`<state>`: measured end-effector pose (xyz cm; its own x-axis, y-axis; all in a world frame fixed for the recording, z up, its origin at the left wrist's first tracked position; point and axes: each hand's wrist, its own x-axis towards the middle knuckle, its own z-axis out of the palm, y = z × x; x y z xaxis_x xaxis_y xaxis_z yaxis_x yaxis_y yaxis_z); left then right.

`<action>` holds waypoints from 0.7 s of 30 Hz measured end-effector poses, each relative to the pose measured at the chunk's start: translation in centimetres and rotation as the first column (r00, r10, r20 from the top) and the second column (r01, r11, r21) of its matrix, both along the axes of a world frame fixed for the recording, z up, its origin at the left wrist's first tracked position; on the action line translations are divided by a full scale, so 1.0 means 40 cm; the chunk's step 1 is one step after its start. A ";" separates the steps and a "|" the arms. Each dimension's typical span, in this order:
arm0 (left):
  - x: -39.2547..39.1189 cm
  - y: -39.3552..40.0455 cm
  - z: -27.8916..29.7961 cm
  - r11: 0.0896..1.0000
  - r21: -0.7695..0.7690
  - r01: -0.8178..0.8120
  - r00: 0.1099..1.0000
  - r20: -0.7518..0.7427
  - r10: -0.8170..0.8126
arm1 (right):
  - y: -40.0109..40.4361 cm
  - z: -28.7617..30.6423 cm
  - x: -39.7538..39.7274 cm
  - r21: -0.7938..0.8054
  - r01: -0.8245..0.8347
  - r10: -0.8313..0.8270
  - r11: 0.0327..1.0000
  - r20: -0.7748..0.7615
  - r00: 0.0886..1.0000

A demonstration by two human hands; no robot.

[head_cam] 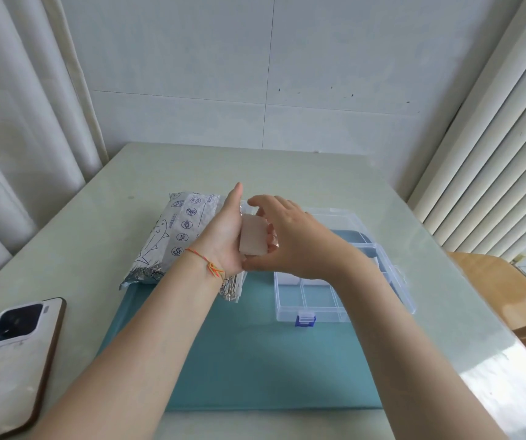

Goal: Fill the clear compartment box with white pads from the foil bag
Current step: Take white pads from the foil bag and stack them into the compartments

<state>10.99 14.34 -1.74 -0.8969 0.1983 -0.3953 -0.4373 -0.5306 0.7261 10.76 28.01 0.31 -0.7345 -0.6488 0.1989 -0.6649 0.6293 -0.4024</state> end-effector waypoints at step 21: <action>-0.006 0.011 -0.006 0.993 -0.118 -0.010 1.000 -0.028 0.007 | 0.004 0.006 0.000 0.103 0.062 -0.058 0.993 -0.046 0.997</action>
<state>10.75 14.80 -1.98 -0.9093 0.1442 -0.3904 -0.4121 -0.4441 0.7956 10.75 28.15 0.54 -0.7649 -0.6227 0.1647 -0.6400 0.7057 -0.3040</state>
